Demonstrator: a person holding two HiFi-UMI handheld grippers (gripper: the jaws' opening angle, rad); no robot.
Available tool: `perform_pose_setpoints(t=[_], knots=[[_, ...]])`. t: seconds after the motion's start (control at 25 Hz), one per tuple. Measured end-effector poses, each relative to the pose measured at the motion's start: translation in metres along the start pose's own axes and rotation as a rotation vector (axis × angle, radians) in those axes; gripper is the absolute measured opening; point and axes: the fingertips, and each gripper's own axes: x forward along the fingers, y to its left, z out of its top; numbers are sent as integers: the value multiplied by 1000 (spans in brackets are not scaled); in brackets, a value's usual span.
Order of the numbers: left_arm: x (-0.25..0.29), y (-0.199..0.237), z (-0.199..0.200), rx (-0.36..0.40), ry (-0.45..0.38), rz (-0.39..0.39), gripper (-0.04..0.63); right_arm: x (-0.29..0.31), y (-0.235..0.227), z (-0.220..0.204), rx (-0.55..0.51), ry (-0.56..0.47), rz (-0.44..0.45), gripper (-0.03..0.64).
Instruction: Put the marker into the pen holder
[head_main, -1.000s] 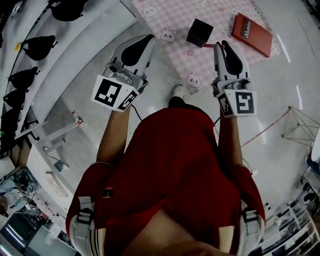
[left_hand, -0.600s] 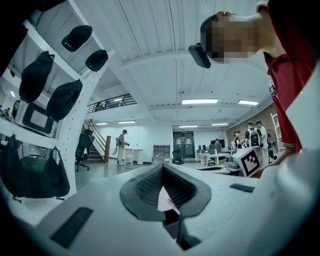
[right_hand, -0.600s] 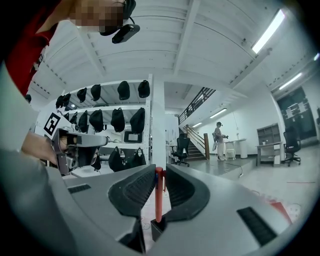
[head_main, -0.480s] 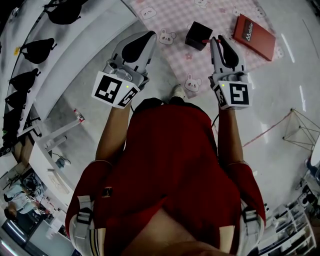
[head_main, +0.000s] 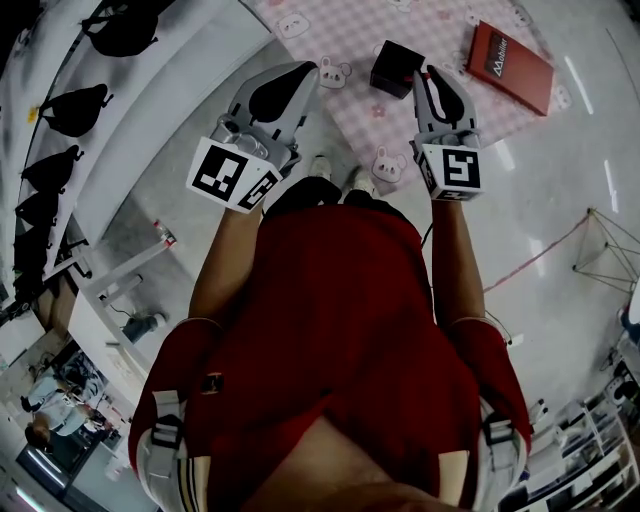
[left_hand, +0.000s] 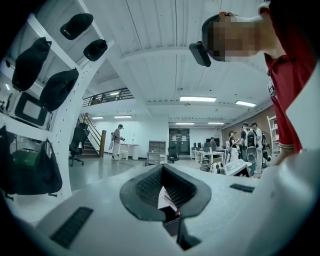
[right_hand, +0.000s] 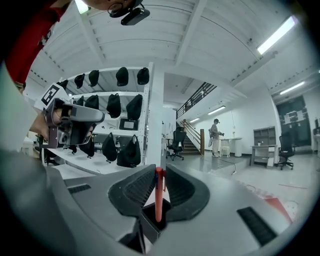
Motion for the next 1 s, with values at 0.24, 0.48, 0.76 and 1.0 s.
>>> perform_pose_setpoints(t=[0.24, 0.48, 0.76, 1.0], knots=[[5, 14, -2, -13, 4, -37, 6, 4, 0, -20, 17, 39, -32, 60], [10, 24, -6, -35, 7, -82, 8, 2, 3, -33, 26, 109, -74, 60], [11, 32, -10, -50, 4, -119, 7, 5, 7, -52, 7, 169, -94, 60], [16, 37, -13, -58, 1, -145, 6, 9, 7, -73, 8, 229, -104, 60]])
